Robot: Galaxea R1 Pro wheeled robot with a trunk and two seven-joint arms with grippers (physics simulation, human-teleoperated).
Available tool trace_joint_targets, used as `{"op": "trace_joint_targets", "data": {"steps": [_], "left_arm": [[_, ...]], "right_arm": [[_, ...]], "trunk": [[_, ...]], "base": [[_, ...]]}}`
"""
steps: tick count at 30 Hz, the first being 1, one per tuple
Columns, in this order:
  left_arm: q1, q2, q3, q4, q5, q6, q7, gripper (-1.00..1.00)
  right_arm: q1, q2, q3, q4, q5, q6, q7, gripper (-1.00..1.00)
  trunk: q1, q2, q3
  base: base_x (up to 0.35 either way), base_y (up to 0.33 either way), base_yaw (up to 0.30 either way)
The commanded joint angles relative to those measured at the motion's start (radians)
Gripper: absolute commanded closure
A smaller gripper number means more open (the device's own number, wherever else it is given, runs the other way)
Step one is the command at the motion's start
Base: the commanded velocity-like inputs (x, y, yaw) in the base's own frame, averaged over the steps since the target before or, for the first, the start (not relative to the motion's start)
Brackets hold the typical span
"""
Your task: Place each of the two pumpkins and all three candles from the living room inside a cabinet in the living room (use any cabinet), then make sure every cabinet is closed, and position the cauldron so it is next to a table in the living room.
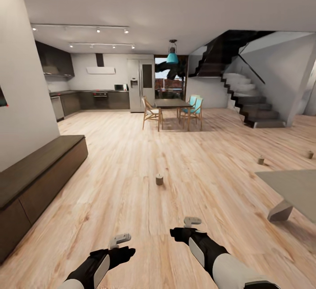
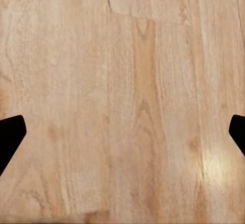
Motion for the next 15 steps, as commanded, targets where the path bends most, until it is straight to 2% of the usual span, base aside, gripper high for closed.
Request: {"op": "trace_joint_targets", "data": {"steps": [1,7,15], "left_arm": [[0.000,-0.001,0.006,-0.002,0.005,0.008,-0.003,-1.00],[0.001,-0.001,0.006,-0.002,0.005,0.008,-0.004,-1.00],[0.001,0.001,0.007,-0.002,0.005,0.008,-0.004,-1.00]], "right_arm": [[0.000,0.000,0.003,-0.002,-0.009,0.005,0.001,-1.00],[0.000,0.000,0.003,-0.002,-0.008,0.005,0.001,-1.00],[0.000,0.001,0.003,-0.002,-0.008,0.005,0.001,-1.00]], "trunk": [[0.000,0.000,-0.002],[0.000,0.000,-0.006],[0.000,0.000,-0.012]], "base": [[0.000,-0.243,0.268],[0.010,-0.235,0.268],[0.007,-0.034,0.268]]}}
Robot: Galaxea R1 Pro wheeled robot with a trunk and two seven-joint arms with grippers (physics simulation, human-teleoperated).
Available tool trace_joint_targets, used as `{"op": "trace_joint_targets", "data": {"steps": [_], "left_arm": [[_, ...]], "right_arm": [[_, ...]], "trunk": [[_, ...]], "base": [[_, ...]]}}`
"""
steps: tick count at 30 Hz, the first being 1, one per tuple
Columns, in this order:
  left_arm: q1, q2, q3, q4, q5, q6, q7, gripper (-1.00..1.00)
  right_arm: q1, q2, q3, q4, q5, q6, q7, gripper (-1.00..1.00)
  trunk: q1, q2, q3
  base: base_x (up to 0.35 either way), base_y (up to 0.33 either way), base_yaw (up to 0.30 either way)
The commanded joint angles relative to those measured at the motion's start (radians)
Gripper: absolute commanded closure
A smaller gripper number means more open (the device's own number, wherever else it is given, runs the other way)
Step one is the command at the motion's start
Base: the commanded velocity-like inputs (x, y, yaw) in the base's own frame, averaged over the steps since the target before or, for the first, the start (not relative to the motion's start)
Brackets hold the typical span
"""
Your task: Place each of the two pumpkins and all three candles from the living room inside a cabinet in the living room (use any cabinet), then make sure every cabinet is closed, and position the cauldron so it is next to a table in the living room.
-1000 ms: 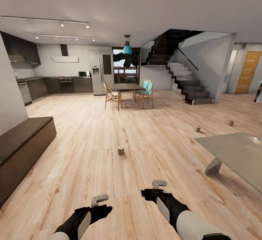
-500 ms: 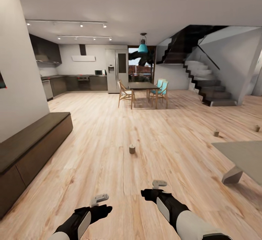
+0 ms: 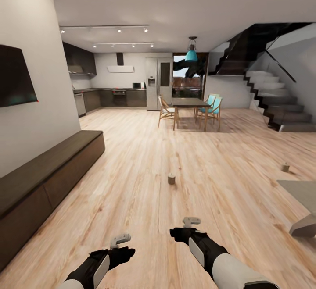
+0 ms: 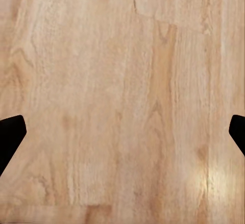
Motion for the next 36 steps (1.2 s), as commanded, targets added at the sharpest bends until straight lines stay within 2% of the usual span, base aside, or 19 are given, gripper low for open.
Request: {"op": "trace_joint_targets", "data": {"steps": [1,19,28,36], "left_arm": [[0.000,-0.001,0.006,-0.002,0.005,0.008,-0.003,-1.00],[0.000,-0.001,0.010,-0.002,0.005,0.008,-0.003,-1.00],[0.000,-0.001,0.010,-0.002,0.005,0.008,-0.003,-1.00],[0.000,-0.001,0.010,-0.002,0.005,0.008,-0.003,-1.00]], "right_arm": [[0.000,0.000,0.003,-0.002,-0.008,0.005,0.001,-1.00],[0.000,0.000,0.004,0.014,-0.008,0.003,0.001,-1.00],[0.000,-0.001,0.004,0.030,-0.008,-0.033,0.001,-1.00],[0.000,0.000,0.004,0.033,-0.008,-0.034,0.001,-1.00]], "trunk": [[0.000,0.000,-0.002],[0.000,0.000,-0.015],[0.000,0.000,-0.022],[0.000,0.000,-0.029]], "base": [[0.001,-0.003,0.267],[0.000,0.000,0.268],[0.001,-0.002,0.254],[0.063,-0.146,0.244]]}}
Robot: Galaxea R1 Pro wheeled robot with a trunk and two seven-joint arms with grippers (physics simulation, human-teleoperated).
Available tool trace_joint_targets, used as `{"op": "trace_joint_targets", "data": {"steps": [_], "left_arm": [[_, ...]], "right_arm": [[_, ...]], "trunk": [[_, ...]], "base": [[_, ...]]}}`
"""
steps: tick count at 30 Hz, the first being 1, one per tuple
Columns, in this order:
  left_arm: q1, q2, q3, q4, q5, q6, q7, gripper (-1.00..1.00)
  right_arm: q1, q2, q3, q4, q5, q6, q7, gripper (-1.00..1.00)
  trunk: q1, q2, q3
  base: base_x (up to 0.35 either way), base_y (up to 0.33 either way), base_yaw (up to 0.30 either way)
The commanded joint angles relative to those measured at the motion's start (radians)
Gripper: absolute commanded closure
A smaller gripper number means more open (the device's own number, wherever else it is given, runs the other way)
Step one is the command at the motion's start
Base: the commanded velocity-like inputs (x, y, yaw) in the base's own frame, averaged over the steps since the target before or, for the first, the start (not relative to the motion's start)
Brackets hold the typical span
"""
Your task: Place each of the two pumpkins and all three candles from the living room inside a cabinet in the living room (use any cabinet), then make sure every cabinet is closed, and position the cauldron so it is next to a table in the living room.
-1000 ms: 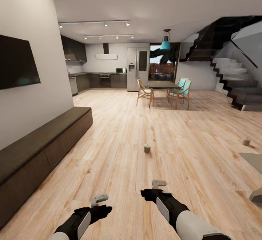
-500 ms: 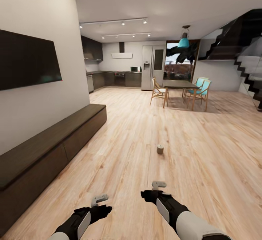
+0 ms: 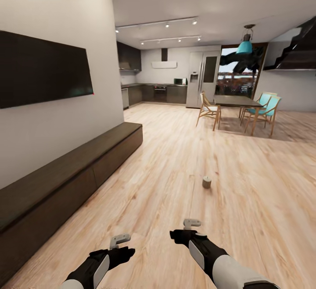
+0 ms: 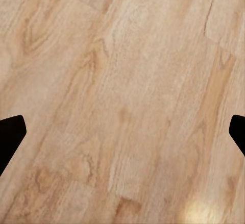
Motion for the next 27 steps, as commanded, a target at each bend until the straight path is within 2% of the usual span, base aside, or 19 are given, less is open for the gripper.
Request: {"op": "trace_joint_targets", "data": {"steps": [1,27], "left_arm": [[0.000,-0.001,0.006,-0.002,0.005,0.008,-0.003,-1.00],[0.000,-0.001,0.006,-0.002,0.005,0.008,-0.002,-1.00]], "right_arm": [[0.000,0.000,0.003,-0.002,-0.008,0.006,0.001,-1.00],[0.000,0.002,0.003,-0.002,-0.008,0.006,0.002,-1.00]], "trunk": [[0.000,0.000,-0.002],[0.000,0.000,-0.024]], "base": [[0.088,-0.245,0.243],[0.093,-0.259,0.244]]}}
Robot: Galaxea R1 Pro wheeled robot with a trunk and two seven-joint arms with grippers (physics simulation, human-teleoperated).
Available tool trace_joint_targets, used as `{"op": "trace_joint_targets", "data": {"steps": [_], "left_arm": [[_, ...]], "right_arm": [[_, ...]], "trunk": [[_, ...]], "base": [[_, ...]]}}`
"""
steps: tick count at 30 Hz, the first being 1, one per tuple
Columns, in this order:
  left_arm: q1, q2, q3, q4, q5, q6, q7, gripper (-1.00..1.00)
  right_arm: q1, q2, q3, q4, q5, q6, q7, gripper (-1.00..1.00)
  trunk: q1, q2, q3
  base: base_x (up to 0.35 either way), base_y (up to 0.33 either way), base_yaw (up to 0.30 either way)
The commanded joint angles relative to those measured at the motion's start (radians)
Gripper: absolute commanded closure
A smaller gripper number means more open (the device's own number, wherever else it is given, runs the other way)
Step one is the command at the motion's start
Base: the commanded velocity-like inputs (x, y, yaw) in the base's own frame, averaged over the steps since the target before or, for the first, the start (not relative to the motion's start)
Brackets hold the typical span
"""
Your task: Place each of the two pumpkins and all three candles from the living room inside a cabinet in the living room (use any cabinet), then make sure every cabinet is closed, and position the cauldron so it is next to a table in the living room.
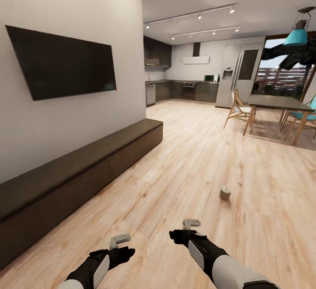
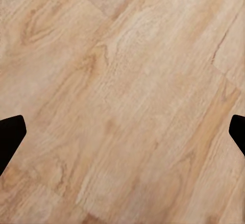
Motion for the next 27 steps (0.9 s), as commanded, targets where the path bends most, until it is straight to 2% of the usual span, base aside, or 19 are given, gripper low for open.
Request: {"op": "trace_joint_targets", "data": {"steps": [1,13,27], "left_arm": [[0.000,-0.001,0.006,-0.002,0.005,0.008,-0.002,-1.00],[0.000,-0.001,0.006,-0.002,0.005,0.008,-0.001,-1.00],[0.000,-0.002,0.006,-0.002,0.005,0.008,-0.001,-1.00]], "right_arm": [[0.000,0.000,0.003,-0.002,-0.008,0.005,0.001,-1.00],[0.000,0.001,0.003,-0.002,-0.008,0.002,0.000,-1.00],[0.000,0.003,0.003,-0.002,-0.008,0.002,-0.002,-1.00]], "trunk": [[0.000,0.000,-0.002],[0.000,0.000,-0.004],[0.000,0.000,-0.004]], "base": [[0.093,-0.260,0.261],[0.113,-0.253,0.283],[0.180,-0.177,0.294]]}}
